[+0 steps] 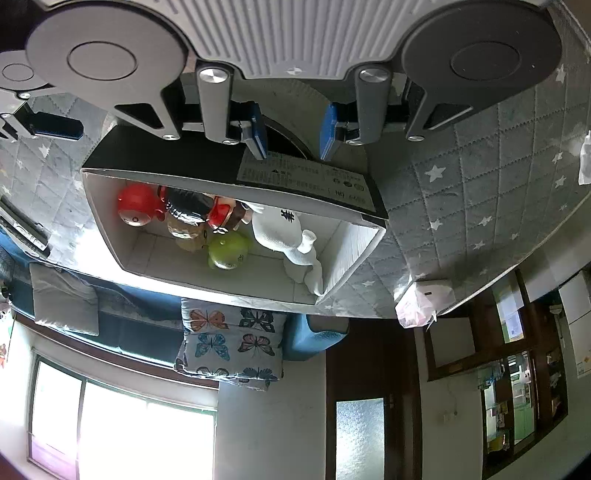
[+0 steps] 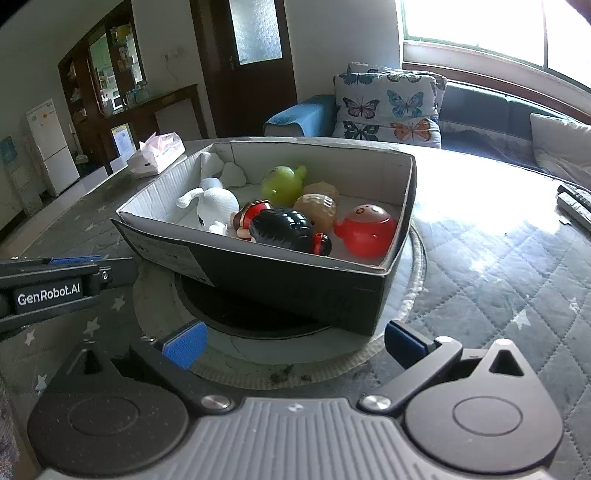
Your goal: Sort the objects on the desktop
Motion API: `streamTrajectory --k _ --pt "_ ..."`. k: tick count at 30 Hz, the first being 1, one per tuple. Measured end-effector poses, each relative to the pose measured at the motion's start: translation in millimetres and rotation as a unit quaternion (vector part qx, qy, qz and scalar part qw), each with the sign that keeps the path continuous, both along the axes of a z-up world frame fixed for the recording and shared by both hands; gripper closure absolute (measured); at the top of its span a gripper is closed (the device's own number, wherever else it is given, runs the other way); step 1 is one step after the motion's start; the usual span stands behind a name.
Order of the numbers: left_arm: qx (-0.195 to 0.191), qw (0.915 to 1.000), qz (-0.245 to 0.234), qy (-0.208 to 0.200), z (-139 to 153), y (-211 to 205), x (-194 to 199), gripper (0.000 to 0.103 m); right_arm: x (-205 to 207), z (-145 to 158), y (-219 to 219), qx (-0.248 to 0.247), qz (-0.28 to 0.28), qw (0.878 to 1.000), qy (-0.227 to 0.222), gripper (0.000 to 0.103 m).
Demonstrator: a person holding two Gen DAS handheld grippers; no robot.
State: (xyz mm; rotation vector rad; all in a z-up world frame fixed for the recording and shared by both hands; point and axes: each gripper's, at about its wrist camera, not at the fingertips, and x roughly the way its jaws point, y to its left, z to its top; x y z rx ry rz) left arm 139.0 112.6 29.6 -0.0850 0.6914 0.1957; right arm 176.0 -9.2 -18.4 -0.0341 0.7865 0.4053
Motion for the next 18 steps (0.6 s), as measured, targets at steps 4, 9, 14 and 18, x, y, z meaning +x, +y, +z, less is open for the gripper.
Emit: streamTrajectory --k 4,9,14,18 --pt "-0.001 1.0 0.0 0.002 -0.6 2.1 3.4 0.069 2.8 0.5 0.8 -0.002 -0.004 1.0 0.003 0.0" --pt "-0.003 1.0 0.001 0.004 -0.6 4.9 7.5 0.069 6.9 -0.6 3.2 -0.005 -0.007 1.0 0.009 0.0" --pt "-0.004 1.0 0.0 0.007 -1.1 6.4 12.1 0.069 11.8 -1.4 6.3 -0.007 -0.01 1.0 0.014 0.0" --pt "-0.003 1.0 -0.003 0.008 -1.7 7.3 15.9 0.069 15.0 -1.1 8.6 -0.008 -0.012 1.0 0.017 0.0"
